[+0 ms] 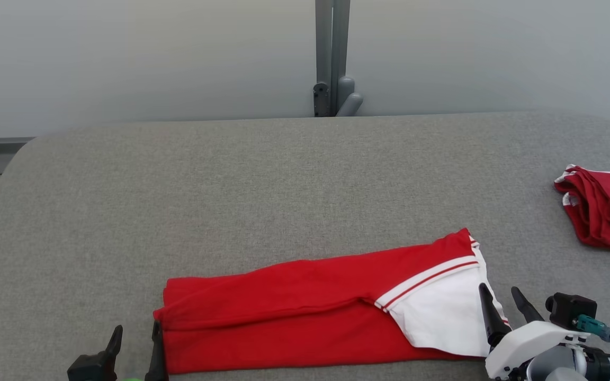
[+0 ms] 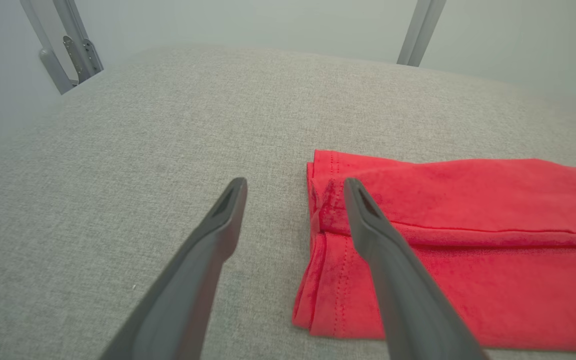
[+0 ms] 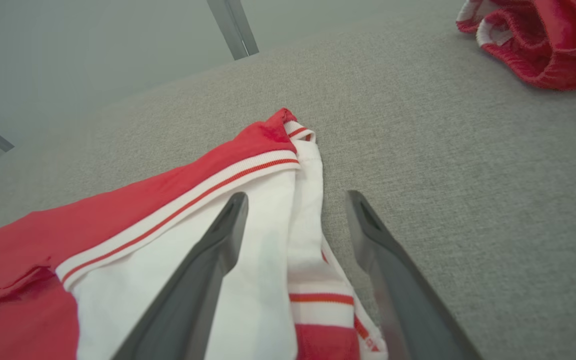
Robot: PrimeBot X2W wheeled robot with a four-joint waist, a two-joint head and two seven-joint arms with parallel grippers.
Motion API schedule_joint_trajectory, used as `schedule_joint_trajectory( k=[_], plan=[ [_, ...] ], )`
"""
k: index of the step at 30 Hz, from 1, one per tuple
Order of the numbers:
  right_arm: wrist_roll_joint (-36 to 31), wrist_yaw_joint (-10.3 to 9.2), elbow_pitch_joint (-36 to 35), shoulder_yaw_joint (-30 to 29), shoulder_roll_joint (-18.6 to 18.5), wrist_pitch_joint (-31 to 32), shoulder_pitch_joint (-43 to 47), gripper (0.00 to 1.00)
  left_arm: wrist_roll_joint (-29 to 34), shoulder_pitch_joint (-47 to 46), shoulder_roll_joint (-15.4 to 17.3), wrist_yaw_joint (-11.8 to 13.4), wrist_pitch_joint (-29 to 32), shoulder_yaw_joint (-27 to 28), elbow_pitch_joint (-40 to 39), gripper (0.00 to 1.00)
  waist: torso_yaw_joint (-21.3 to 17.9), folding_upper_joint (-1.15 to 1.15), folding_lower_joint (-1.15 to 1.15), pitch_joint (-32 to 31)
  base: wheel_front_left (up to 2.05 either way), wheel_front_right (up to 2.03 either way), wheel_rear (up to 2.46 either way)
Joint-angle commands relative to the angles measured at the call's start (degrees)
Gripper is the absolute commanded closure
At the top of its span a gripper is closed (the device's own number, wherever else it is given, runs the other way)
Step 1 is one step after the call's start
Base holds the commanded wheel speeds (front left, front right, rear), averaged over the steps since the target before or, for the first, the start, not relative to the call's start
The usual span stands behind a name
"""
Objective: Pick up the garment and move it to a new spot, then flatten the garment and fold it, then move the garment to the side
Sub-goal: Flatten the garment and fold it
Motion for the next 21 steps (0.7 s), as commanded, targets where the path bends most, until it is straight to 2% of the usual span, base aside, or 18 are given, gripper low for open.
schedule_joint_trajectory(
  k=[1,10,15,20,21],
  plan=[
    [-1.04,-0.01,0.72,-0.19,0.02,-0.14,-1.17,0.0,-0.26,0.93,0.18,0.34,0.01,-0.22,-0.41,0.0,1.03,0.0,0.0,0.74,0.0,0.0,0.0],
    [-3.32,-0.01,8.86,-1.67,0.26,-0.14,-4.86,0.0,-0.59,-0.05,0.16,-0.12,0.01,-1.71,0.18,0.0,3.87,0.0,0.0,2.04,0.0,0.0,0.0],
    [-2.16,-0.01,14.97,-1.69,1.29,0.04,-6.82,0.0,-0.17,-0.82,0.15,-0.25,0.01,-1.58,-0.18,0.0,5.19,0.0,0.0,2.64,0.0,0.0,0.0],
    [0.62,0.01,17.99,0.15,3.28,0.45,-7.25,0.0,-0.71,-1.27,0.14,-0.63,0.01,-1.6,-0.96,0.0,5.95,0.0,0.0,3.13,0.0,0.0,0.0],
    [0.83,0.01,18.34,0.84,3.46,0.51,-7.27,0.5,-0.69,-1.32,0.14,-0.69,0.01,-1.62,-1.02,0.0,6.02,0.0,0.0,3.21,0.0,0.0,0.0]
  ],
)
